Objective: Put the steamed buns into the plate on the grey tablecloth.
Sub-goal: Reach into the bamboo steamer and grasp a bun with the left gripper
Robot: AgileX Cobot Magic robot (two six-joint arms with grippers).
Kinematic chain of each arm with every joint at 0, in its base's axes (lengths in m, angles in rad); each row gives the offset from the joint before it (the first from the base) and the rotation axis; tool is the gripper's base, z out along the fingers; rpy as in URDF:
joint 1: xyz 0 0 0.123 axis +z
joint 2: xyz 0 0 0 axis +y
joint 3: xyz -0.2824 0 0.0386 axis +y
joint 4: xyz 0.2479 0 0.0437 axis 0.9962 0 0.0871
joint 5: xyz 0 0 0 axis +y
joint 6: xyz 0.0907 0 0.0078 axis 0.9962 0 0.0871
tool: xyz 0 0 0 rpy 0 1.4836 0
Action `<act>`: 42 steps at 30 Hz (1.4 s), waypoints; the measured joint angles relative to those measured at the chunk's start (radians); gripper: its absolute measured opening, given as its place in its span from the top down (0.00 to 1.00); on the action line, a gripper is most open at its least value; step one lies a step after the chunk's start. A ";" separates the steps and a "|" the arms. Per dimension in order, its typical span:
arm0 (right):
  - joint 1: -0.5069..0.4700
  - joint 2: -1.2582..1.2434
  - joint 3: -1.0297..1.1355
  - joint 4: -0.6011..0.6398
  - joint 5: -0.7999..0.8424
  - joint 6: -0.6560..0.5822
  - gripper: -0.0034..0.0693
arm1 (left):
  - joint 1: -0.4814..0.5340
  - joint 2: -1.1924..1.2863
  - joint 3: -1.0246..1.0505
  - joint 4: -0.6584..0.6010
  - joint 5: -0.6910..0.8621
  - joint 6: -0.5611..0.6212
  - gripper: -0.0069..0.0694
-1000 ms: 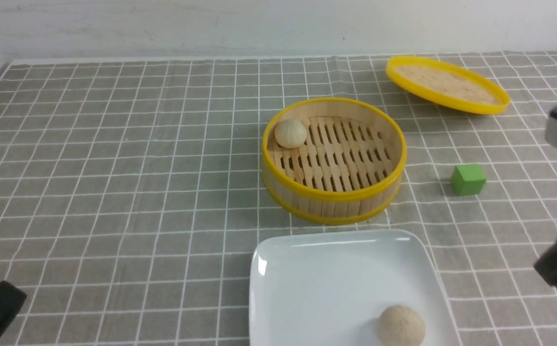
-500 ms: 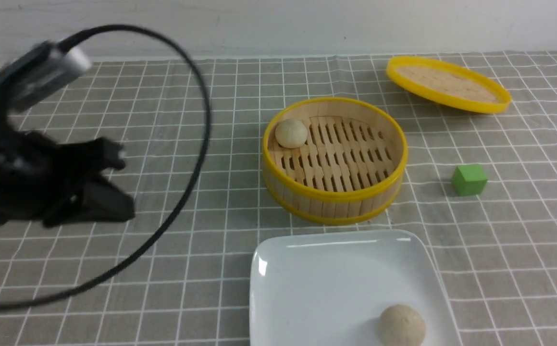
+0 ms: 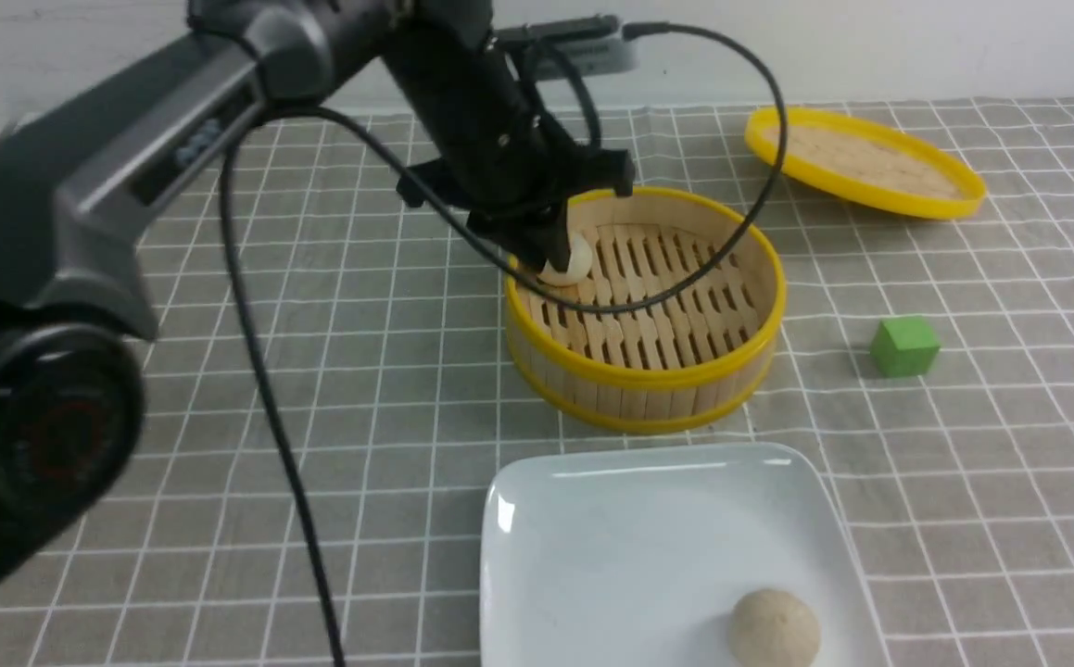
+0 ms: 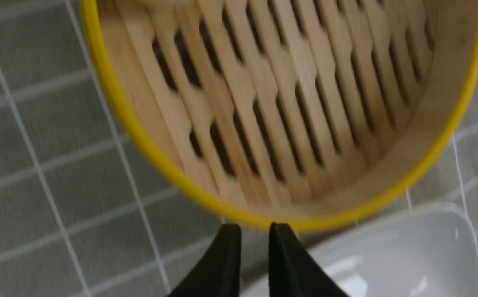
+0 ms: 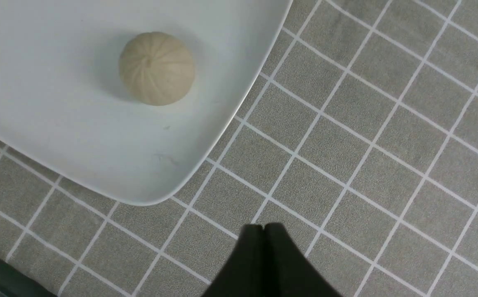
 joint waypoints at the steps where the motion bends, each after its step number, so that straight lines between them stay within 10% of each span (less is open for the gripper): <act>1: 0.000 0.000 0.002 0.000 -0.005 0.000 0.95 | -0.007 0.060 -0.103 0.018 0.003 -0.013 0.69; 28: 0.000 0.000 0.003 0.001 -0.058 0.000 0.93 | -0.033 0.382 -0.385 0.225 0.009 -0.072 0.49; 36: 0.000 0.000 0.003 0.005 -0.058 0.000 0.92 | -0.033 0.387 -0.389 0.239 0.009 -0.072 0.82; 42: 0.000 0.000 0.003 0.006 -0.056 0.000 0.91 | -0.033 0.322 -0.388 0.187 0.009 -0.071 0.88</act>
